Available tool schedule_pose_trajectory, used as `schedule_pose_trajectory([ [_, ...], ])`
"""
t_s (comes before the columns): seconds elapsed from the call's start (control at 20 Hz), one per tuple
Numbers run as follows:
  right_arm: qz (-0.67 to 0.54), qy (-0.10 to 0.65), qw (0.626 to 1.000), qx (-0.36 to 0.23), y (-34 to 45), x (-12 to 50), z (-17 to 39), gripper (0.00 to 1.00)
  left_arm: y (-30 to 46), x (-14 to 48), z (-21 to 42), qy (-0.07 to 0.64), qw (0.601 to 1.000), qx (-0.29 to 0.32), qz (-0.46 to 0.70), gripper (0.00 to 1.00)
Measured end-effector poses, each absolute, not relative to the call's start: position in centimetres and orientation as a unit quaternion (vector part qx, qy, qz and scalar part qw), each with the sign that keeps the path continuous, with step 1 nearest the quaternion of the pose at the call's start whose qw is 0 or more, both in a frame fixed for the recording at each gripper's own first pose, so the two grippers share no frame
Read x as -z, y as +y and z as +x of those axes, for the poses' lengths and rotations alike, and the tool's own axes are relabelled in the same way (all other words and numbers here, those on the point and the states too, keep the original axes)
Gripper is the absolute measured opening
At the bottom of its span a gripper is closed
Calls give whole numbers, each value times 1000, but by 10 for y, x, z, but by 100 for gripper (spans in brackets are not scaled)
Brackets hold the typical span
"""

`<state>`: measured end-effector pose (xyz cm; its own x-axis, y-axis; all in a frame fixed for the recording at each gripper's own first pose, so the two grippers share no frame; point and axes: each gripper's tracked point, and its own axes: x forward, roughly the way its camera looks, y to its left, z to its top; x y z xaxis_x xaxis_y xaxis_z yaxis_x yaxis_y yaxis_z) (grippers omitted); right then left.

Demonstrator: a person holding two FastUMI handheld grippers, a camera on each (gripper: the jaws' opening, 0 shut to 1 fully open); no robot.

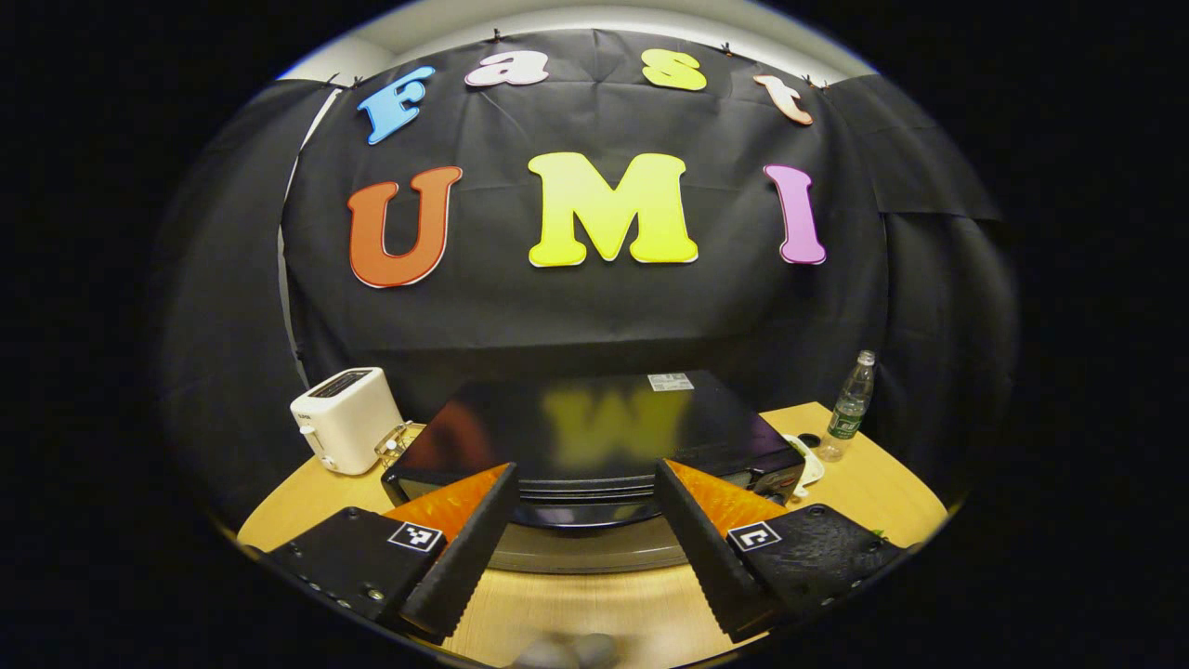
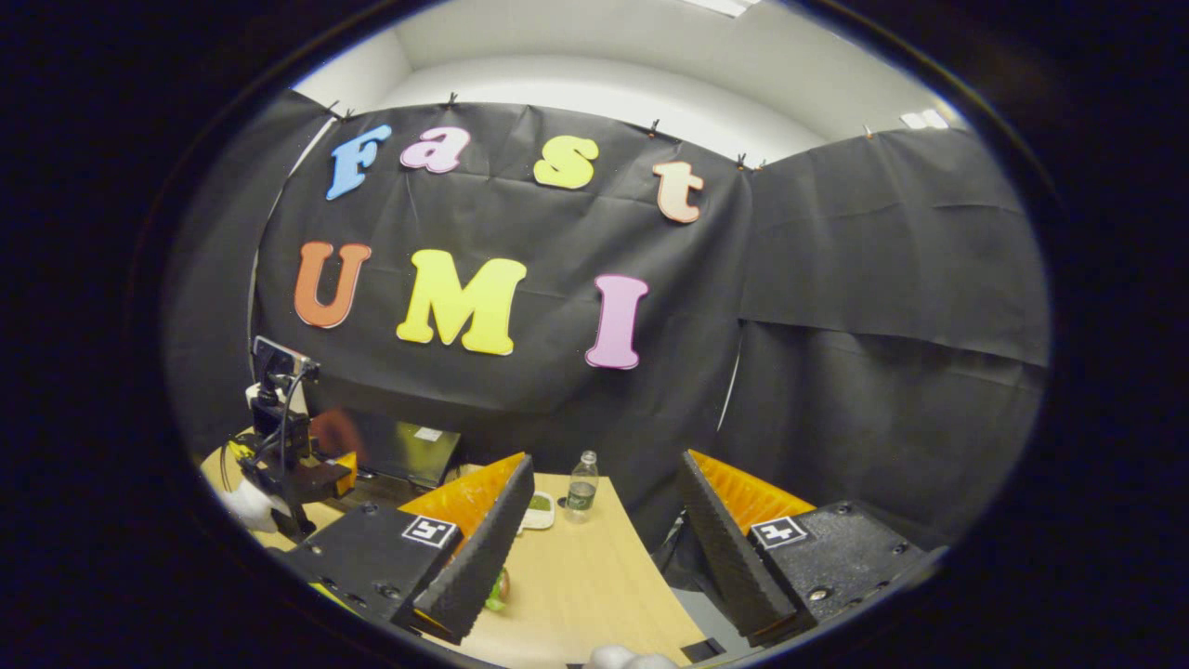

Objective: Open the electric oven with the left hand, put the food in, and close the electric oven.

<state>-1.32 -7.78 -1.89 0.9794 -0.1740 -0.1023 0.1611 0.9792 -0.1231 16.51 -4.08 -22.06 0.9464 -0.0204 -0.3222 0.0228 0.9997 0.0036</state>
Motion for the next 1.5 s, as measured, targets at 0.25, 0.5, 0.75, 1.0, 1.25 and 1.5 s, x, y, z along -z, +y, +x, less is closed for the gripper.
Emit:
schedule_pose_trajectory([
  [0.25,-53,62,993,82,-73,23,-3,94,-43,250,170,207,978,10,-1,96],
  [0.5,-45,65,994,79,-70,30,-1,94,-43,249,170,208,978,12,-1,98],
  [0.75,-43,70,994,76,-67,36,-3,94,-43,249,161,212,977,19,1,99],
  [1.0,-44,74,995,60,-55,42,-6,94,-45,254,132,215,976,18,-1,99],
  [1.25,-47,82,994,46,-48,52,-13,94,-47,268,98,225,974,19,-1,99],
  [1.5,-49,95,994,39,-43,64,-21,94,-49,289,64,247,969,19,-4,99],
])
